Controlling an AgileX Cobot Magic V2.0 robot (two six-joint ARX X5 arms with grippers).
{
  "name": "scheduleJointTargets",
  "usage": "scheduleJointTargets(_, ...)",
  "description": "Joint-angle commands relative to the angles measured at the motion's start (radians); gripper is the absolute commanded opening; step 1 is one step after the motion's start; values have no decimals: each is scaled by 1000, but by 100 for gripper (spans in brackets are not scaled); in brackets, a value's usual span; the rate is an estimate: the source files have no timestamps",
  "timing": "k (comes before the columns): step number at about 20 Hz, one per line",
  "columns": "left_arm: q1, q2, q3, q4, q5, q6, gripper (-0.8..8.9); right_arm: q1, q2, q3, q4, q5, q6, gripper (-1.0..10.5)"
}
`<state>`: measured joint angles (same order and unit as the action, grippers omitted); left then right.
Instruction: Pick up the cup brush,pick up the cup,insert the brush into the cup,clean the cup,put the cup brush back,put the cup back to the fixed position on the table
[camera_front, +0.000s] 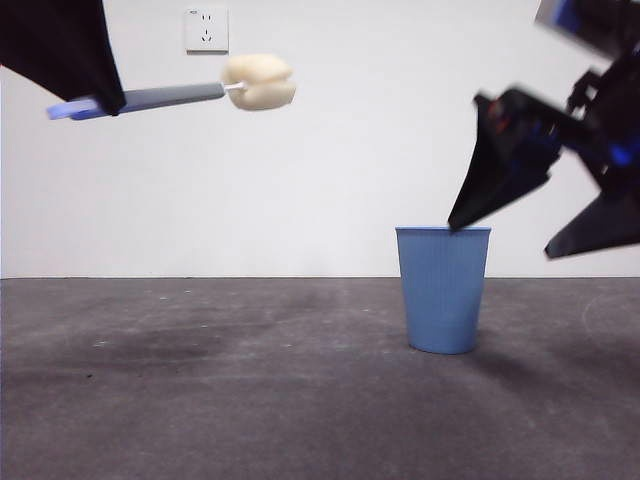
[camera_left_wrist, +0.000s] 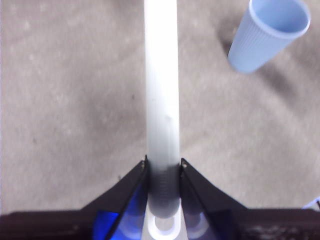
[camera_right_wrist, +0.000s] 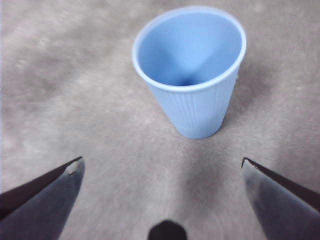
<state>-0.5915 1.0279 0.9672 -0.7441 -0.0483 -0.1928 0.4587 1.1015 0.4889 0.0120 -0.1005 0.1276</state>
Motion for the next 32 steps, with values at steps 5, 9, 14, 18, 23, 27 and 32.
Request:
scheduleJointTargets(5,-3,-2,3,-13,2,14,-8,0,236,-9,311,29,-13,627)
scheduleJointTargets(9,-3,-2,3,-23,2,14,-8,0,360,-9,475,30,-32,627)
scheduleJointTargets(14,-3,-2,3,-55,2,14,-8,-13,473,-9,645,31,-32,626)
scheduleJointTargets(18,-3,-2,3,-49,2,13,-8,-14,546,-8,781,32,-39,625)
scheduleJointTargets(23,-3,-2,3,-49,0,13,-8,-14,620,8,867,31,-39,443)
scheduleJointTargets(27,-3,-2,3,-50,1,13,-8,-14,626,8,887,29,-40,111)
scheduleJointTargets(32,-3,-1,3,-51,1,41,-9,-10,610,8,869,21,-50,-12)
